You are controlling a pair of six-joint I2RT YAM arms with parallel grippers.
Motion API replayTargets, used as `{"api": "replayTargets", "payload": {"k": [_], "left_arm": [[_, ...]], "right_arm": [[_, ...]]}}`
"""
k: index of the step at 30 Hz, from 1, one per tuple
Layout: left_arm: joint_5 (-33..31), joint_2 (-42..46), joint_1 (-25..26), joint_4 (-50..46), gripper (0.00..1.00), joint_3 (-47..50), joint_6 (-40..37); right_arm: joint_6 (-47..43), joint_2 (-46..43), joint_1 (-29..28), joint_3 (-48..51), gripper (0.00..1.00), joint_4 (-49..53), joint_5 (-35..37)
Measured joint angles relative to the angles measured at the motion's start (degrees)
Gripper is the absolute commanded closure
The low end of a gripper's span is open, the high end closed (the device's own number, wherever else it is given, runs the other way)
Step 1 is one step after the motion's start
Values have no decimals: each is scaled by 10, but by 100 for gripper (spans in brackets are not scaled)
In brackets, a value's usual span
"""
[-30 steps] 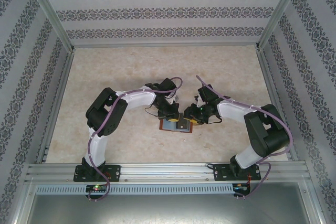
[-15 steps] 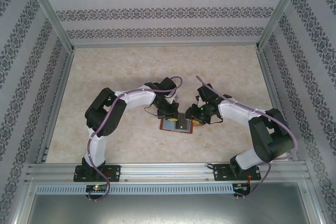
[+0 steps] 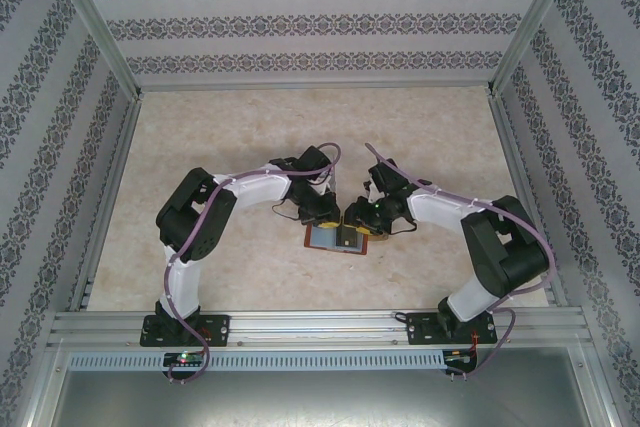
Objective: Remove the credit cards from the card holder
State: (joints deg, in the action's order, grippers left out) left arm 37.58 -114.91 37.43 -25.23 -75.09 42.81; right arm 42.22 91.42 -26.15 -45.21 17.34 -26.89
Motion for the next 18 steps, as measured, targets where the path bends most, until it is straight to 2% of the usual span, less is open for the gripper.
{"api": "replayTargets", "payload": {"k": [8, 18], "left_arm": [[21, 0, 0, 43, 80, 21, 26], [23, 0, 0, 47, 78, 24, 27]], "right_arm": [[-2, 0, 0, 1, 59, 0, 5], [-2, 0, 0, 2, 59, 0, 5]]}}
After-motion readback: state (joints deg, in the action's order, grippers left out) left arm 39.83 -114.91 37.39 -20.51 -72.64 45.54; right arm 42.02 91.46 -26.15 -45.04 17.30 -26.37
